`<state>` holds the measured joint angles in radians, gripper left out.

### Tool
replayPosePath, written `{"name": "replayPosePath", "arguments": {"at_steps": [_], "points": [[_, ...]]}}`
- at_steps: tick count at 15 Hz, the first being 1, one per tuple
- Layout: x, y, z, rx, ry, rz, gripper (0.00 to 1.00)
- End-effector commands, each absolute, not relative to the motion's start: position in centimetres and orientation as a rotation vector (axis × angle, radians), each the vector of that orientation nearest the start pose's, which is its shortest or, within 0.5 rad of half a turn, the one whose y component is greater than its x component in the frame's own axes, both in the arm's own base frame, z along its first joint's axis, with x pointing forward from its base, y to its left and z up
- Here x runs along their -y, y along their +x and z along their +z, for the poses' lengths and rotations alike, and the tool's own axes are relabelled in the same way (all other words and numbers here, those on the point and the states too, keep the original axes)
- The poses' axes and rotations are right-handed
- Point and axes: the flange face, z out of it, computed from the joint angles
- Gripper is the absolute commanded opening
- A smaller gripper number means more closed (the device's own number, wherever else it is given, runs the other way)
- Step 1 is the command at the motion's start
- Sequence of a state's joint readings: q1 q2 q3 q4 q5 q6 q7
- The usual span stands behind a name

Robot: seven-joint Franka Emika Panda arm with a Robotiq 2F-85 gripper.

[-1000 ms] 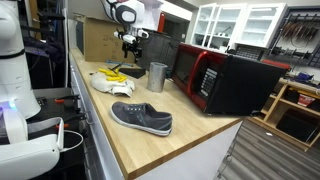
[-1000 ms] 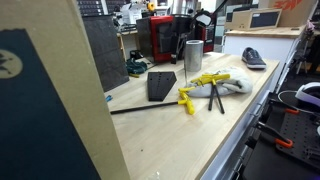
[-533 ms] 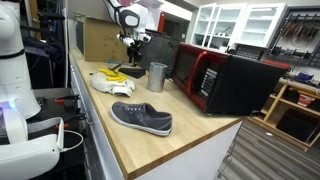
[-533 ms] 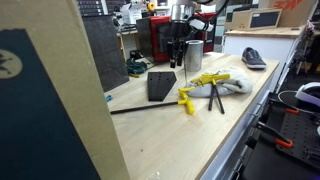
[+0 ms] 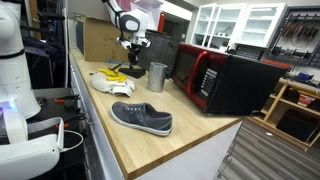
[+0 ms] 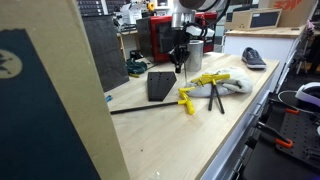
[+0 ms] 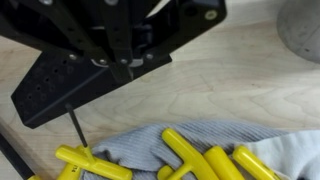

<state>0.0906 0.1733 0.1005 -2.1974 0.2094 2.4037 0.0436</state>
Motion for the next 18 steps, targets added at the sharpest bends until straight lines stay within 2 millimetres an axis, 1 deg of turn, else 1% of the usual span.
{"name": "replayPosePath", "arguments": {"at_steps": [1, 2, 4, 6, 8, 13, 18], "points": [[-10.0, 54.7, 29.0, -0.102, -2.994, 0.0, 0.0], [-9.9, 54.8, 28.4, -0.119, -2.999, 0.005, 0.0], [-9.7, 55.0, 28.0, -0.144, -3.033, -0.029, 0.0], [-9.7, 55.4, 27.8, -0.144, -3.068, -0.096, 0.0], [-9.9, 55.8, 28.0, -0.143, -3.101, -0.174, 0.0], [-11.5, 56.2, 28.4, -0.105, -3.129, -0.327, 0.0], [-13.5, 56.5, 27.8, -0.018, -3.128, -0.439, 0.0]]}}
